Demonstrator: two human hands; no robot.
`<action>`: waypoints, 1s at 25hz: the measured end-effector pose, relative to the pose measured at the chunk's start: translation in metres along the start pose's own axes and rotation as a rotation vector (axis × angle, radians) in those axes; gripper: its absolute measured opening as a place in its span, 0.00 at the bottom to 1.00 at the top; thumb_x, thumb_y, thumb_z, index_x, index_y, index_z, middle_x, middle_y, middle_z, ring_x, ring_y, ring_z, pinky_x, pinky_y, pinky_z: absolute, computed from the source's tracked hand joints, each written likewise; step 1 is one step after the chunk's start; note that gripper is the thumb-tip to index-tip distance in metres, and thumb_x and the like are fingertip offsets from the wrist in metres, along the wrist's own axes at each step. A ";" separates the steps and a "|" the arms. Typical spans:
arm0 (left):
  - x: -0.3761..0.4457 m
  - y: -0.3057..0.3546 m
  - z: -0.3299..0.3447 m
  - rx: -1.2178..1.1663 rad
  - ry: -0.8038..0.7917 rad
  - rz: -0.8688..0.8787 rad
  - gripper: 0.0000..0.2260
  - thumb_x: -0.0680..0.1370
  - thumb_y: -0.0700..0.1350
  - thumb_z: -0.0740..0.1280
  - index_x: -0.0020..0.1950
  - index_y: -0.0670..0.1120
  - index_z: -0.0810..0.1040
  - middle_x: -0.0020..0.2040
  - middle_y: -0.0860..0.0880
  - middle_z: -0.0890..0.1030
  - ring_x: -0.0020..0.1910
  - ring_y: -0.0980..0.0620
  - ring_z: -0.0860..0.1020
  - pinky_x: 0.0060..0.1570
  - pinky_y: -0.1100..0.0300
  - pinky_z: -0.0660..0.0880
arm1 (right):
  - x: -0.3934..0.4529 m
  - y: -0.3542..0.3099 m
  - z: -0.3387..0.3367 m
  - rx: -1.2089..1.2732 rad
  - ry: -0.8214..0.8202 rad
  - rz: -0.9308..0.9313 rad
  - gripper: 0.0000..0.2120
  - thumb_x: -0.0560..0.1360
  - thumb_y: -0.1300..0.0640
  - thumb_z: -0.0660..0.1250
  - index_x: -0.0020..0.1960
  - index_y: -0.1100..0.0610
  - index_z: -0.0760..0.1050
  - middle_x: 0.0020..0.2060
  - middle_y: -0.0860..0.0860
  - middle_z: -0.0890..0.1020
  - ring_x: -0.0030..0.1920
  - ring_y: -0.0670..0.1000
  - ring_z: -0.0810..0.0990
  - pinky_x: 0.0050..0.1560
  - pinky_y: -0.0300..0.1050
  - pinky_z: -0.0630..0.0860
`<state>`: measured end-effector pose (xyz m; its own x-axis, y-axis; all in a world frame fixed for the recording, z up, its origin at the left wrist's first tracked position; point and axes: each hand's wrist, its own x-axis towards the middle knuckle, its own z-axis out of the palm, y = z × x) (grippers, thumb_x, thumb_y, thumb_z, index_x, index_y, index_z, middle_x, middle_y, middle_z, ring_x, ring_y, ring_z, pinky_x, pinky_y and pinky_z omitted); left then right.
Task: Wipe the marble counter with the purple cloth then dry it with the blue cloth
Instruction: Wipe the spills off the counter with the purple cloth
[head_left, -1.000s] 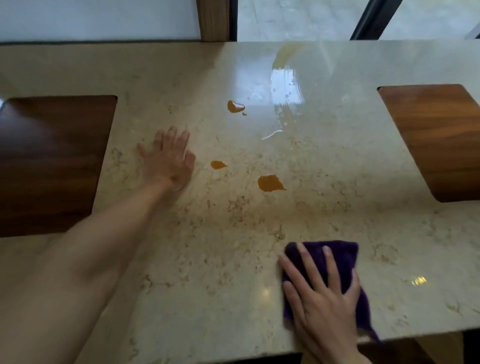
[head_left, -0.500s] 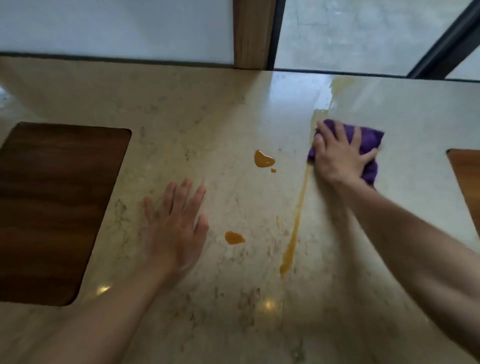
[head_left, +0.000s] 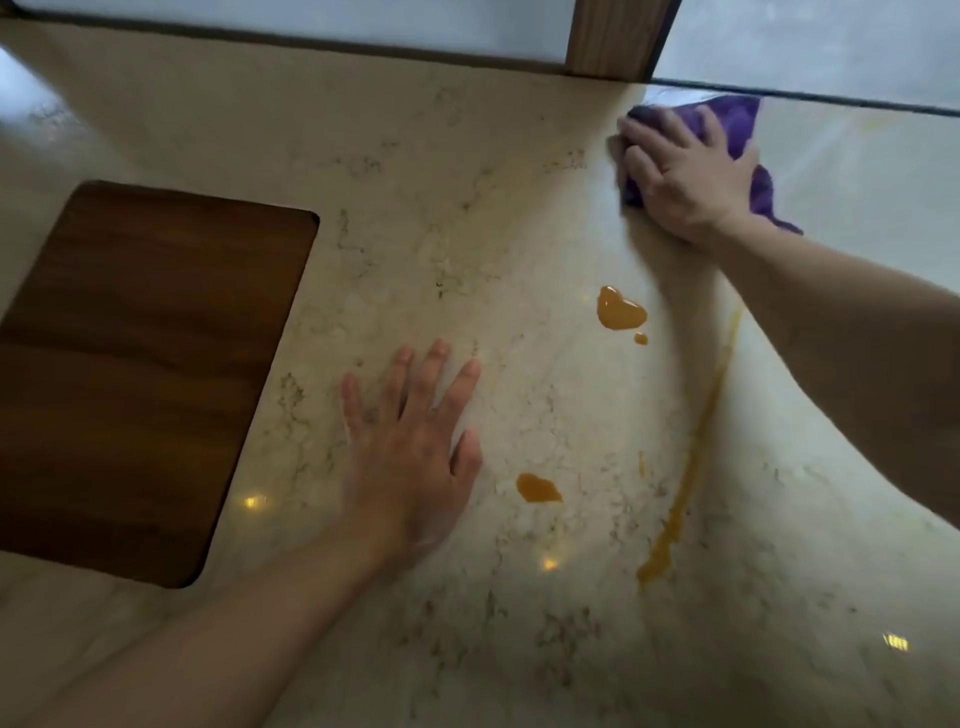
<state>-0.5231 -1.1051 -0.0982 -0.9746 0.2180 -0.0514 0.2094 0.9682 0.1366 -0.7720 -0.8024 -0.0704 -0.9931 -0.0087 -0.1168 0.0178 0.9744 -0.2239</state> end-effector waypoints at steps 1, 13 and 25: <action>0.000 0.000 0.000 -0.008 0.001 -0.007 0.29 0.79 0.57 0.50 0.81 0.57 0.53 0.82 0.50 0.53 0.81 0.45 0.49 0.73 0.29 0.47 | -0.020 -0.008 0.004 -0.011 -0.018 -0.026 0.23 0.81 0.35 0.41 0.76 0.30 0.51 0.80 0.41 0.54 0.79 0.59 0.48 0.70 0.76 0.48; 0.003 -0.002 -0.005 -0.039 -0.017 0.034 0.28 0.79 0.57 0.45 0.80 0.56 0.52 0.82 0.49 0.52 0.81 0.43 0.50 0.72 0.27 0.45 | -0.445 -0.074 0.080 -0.057 0.049 0.201 0.24 0.81 0.37 0.41 0.77 0.32 0.53 0.79 0.39 0.55 0.80 0.55 0.48 0.71 0.72 0.52; 0.005 -0.004 -0.006 -0.037 -0.027 0.035 0.28 0.80 0.57 0.45 0.81 0.56 0.51 0.83 0.48 0.51 0.81 0.42 0.49 0.72 0.27 0.45 | -0.537 -0.208 0.129 -0.088 0.130 0.241 0.22 0.83 0.40 0.48 0.76 0.36 0.62 0.76 0.45 0.66 0.77 0.60 0.61 0.66 0.79 0.56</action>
<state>-0.5291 -1.1083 -0.0934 -0.9642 0.2551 -0.0730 0.2395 0.9550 0.1749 -0.2278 -1.0296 -0.0863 -0.9680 0.2490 -0.0303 0.2509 0.9607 -0.1190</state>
